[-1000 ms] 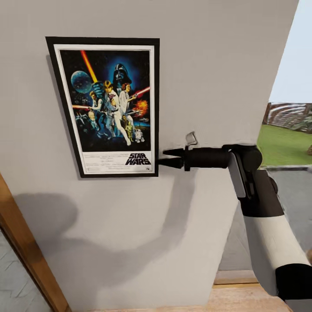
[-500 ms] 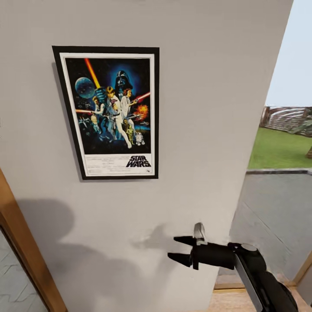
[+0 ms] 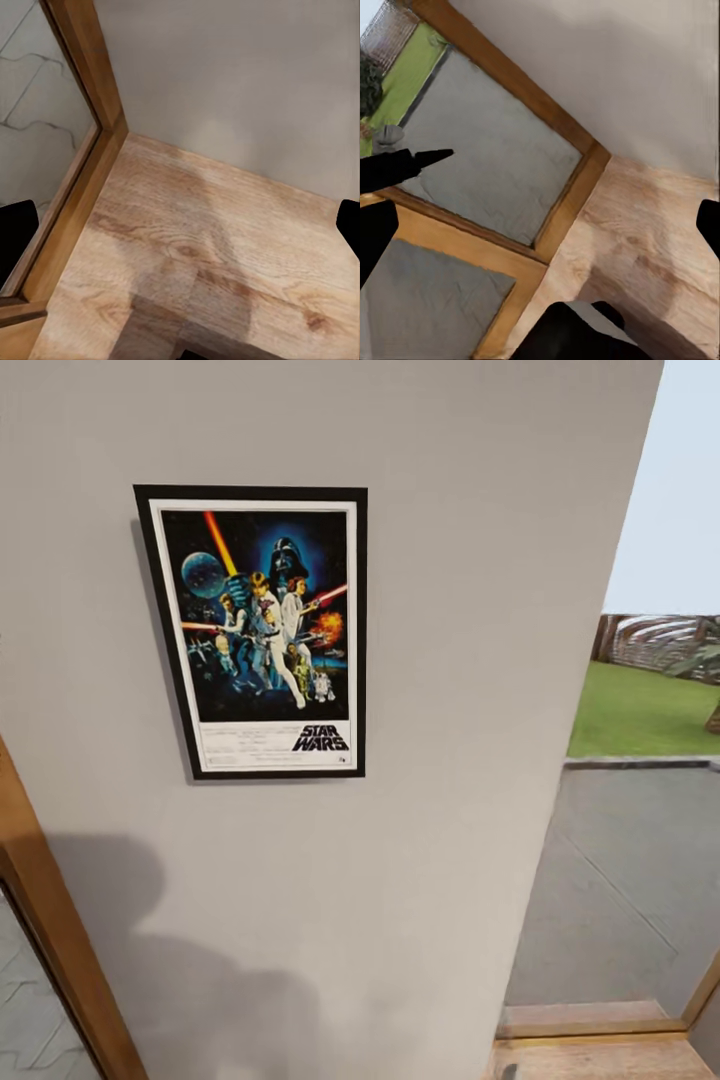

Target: Pick up the poster from the kitchen countertop and hang it on one of the wall nails in the kitchen.

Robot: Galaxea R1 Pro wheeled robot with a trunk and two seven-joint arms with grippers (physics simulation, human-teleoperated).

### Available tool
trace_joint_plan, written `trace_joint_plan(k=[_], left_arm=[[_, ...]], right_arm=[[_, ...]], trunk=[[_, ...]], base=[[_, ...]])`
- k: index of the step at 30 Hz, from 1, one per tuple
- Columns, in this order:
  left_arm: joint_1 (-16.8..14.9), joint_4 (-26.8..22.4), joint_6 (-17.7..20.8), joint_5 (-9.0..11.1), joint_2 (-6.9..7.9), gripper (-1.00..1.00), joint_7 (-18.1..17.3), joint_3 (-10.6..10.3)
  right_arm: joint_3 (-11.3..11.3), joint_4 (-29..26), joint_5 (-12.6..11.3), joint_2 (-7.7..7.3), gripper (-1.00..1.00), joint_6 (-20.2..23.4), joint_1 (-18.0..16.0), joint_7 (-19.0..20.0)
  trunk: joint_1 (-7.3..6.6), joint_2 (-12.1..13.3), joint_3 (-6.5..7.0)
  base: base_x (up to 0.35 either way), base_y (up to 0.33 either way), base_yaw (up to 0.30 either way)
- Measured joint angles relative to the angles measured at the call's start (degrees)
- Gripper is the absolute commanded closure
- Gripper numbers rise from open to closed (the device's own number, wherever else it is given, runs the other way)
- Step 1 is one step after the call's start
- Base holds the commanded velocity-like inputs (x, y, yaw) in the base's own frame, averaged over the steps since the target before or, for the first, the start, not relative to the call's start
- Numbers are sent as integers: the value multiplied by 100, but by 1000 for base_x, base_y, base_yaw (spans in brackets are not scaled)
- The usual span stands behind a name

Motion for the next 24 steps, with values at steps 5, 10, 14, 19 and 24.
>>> trace_joint_plan(k=[5,10,14,19,24], left_arm=[[0,5,2,-200,-1,-100,0,-7],[1,9,6,-525,0,-100,1,-15],[1,127,8,-726,0,-100,6,-49],[2,285,1,-791,1,-100,11,-76],[1,319,-1,-804,1,-100,15,-75]], right_arm=[[6,1071,-26,-34,-100,-552,5,-595],[10,1721,-36,-26,-100,-743,6,-1620],[16,2090,-29,2,-100,-795,5,-2720],[17,2337,-31,18,-100,-815,-1,-3494],[24,2395,-13,108,-100,-818,-3,-4411]], trunk=[[0,0,48],[0,0,96],[0,0,134],[0,0,177],[0,1,188]], base=[[0,0,0],[0,0,0],[0,0,-19],[0,0,-17],[0,0,-3]])
